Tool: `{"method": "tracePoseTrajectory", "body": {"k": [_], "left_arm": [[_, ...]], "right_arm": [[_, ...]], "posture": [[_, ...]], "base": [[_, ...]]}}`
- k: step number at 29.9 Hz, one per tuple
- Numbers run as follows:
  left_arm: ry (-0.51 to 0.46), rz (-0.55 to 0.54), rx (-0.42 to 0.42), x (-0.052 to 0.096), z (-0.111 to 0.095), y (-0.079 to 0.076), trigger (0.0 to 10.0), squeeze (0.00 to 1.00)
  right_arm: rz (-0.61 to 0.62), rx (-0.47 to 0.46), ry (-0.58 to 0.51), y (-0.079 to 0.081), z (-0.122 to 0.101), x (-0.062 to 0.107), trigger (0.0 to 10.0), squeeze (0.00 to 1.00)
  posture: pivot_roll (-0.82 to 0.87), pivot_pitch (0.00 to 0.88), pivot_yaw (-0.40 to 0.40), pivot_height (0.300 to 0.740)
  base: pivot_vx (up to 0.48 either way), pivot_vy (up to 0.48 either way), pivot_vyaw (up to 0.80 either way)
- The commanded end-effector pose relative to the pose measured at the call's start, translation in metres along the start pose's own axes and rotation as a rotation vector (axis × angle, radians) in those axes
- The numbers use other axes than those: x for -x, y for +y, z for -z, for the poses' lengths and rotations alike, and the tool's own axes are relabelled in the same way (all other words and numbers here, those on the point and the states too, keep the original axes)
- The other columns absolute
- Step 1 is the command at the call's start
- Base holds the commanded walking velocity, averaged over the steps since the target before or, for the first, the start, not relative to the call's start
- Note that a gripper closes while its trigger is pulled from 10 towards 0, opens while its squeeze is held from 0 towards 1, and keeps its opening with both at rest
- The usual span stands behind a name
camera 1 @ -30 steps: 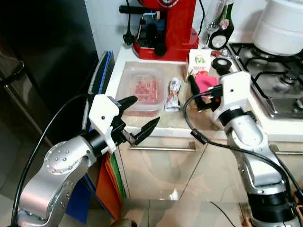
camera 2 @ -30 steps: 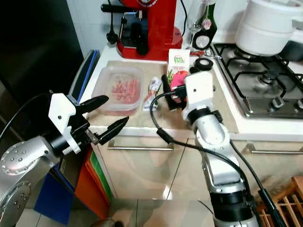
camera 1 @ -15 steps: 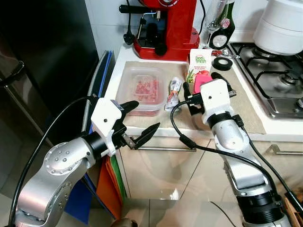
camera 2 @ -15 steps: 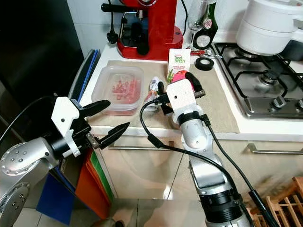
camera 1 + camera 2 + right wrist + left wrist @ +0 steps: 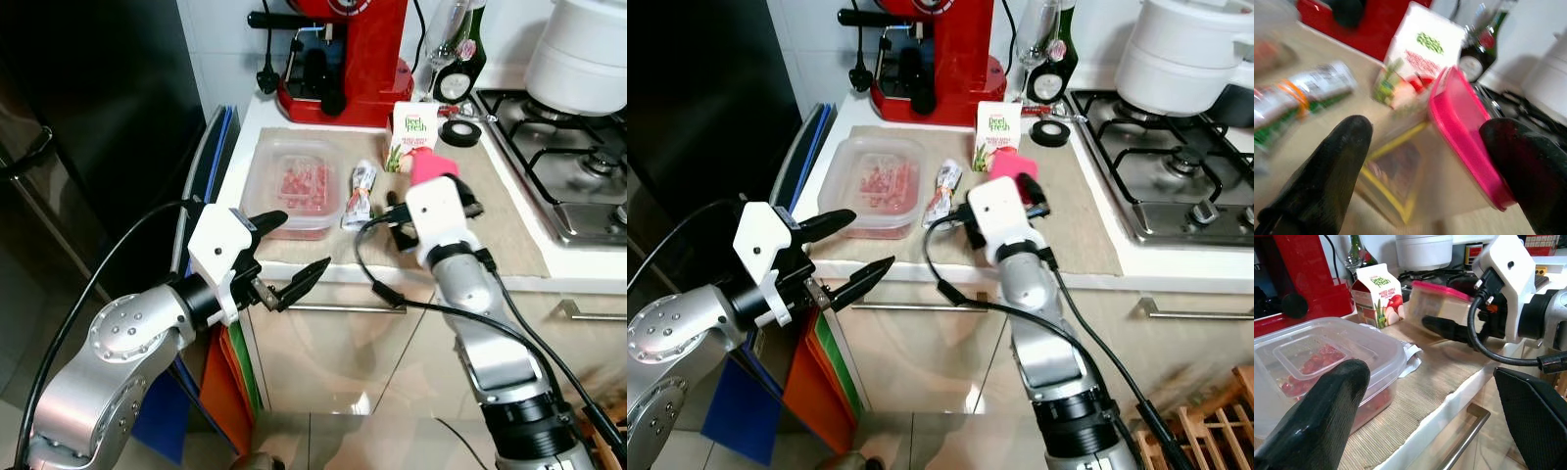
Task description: Restocking fridge
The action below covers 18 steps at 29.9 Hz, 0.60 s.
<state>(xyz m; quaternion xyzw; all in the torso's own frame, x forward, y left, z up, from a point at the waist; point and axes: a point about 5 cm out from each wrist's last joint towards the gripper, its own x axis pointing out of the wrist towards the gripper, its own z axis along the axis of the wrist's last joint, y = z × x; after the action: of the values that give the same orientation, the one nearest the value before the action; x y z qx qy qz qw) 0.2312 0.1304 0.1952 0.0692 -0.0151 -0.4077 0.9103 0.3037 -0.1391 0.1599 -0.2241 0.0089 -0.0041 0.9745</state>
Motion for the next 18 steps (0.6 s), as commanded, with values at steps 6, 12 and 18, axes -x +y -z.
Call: {"method": "tracePoseTrajectory", "body": {"k": [6, 12, 18], "left_arm": [[0.013, 0.014, -0.003, 0.002, 0.000, -0.001, 10.0, 0.00], [0.014, 0.017, 0.004, 0.000, 0.002, -0.002, 10.0, 0.00], [0.012, 0.016, 0.001, -0.001, 0.002, -0.001, 10.0, 0.00]], "right_arm": [[0.073, -0.043, 0.000, -0.029, -0.001, 0.003, 10.0, 0.00], [0.056, -0.065, -0.070, -0.031, -0.011, 0.009, 10.0, 0.00], [-0.008, -0.068, -0.125, -0.021, -0.017, 0.011, 10.0, 0.00]], "posture": [[0.11, 0.014, 0.050, 0.740], [0.10, 0.018, 0.053, 0.740], [0.10, 0.021, 0.052, 0.740]], "base": [[0.000, 0.000, 0.00], [0.000, 0.000, 0.00], [0.000, 0.000, 0.00]]}}
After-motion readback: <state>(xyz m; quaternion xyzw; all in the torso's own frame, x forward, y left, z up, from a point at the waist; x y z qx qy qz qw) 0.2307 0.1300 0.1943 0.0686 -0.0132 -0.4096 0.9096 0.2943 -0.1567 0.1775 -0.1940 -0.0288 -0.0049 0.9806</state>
